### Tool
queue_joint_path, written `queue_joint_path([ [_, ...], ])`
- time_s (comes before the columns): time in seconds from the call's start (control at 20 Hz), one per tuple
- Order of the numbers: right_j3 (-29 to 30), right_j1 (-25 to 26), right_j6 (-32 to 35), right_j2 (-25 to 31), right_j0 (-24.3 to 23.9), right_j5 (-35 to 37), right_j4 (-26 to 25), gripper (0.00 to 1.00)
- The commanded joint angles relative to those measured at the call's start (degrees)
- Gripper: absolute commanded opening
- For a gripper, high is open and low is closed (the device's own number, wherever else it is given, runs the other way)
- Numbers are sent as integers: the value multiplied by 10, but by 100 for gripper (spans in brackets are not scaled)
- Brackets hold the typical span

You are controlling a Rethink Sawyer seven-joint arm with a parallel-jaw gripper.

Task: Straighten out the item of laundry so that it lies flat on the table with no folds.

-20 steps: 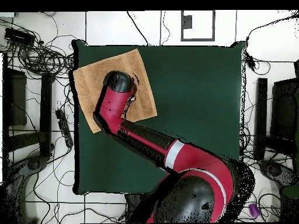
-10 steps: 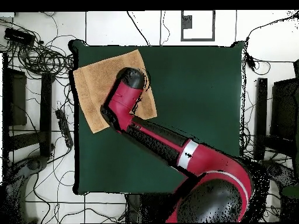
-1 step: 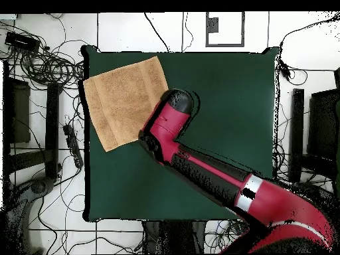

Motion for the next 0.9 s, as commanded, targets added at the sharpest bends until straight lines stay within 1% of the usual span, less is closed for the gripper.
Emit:
queue_joint_path([
  [0.05,159,-46,-19,-37,-19,79,-5,100],
  [0.15,179,-67,-35,-10,-37,76,28,100],
  [0.25,187,-97,-39,30,-43,64,83,100],
  [0.3,182,-117,-39,61,-44,53,122,100],
  [0.35,168,-139,-40,90,-40,35,158,100],
  [0.45,123,-173,-55,123,-24,-19,210,100],
  [0.5,100,-184,-67,128,-15,-50,227,100],
  [0.6,75,-194,-82,126,1,-74,221,100],
  [0.65,69,-196,-87,122,7,-76,210,100],
  [0.8,65,-191,-97,94,28,-74,145,100],
  [0.9,70,-182,-97,71,38,-56,89,100],
])
